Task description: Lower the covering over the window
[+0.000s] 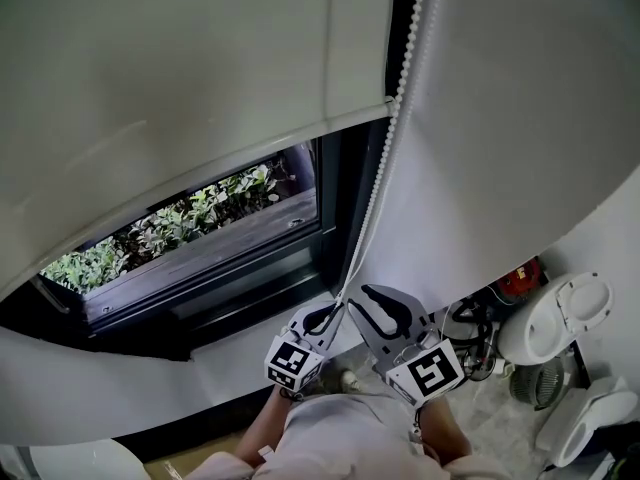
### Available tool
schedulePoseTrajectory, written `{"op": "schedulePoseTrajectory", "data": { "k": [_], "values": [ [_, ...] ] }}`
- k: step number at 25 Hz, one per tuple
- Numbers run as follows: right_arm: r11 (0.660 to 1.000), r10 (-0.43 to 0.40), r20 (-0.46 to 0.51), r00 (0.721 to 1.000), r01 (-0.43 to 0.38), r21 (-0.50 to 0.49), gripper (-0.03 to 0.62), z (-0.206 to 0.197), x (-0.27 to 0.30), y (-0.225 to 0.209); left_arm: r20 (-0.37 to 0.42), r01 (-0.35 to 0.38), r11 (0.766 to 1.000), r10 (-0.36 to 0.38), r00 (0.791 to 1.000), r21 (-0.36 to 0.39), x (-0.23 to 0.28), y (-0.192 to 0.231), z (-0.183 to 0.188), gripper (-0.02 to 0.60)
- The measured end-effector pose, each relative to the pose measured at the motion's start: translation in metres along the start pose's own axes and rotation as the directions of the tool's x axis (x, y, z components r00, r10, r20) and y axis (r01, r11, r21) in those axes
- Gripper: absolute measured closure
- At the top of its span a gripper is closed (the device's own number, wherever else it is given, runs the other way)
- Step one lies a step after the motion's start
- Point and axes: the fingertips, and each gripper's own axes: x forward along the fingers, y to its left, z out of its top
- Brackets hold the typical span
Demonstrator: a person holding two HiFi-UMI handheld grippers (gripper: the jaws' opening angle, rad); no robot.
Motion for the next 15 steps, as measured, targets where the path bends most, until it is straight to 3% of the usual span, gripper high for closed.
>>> {"op": "schedulePoseTrajectory", "data": {
  "k": [8,15],
  "values": [
    [0.996,-0.001,0.103,0.995,0.010,-0.091,0.470,0.056,0.016,-0.011,0.006,0.008,1.000,-0.008,1.000,0.009,-0.001,-0.005,0.000,0.566],
    [0.994,0.006,0.171,0.985,0.012,-0.106,0.488,0.084,0.023,-0.017,0.014,-0.006,1.000,0.006,1.000,0.014,-0.003,-0.006,0.000,0.566]
  ]
}}
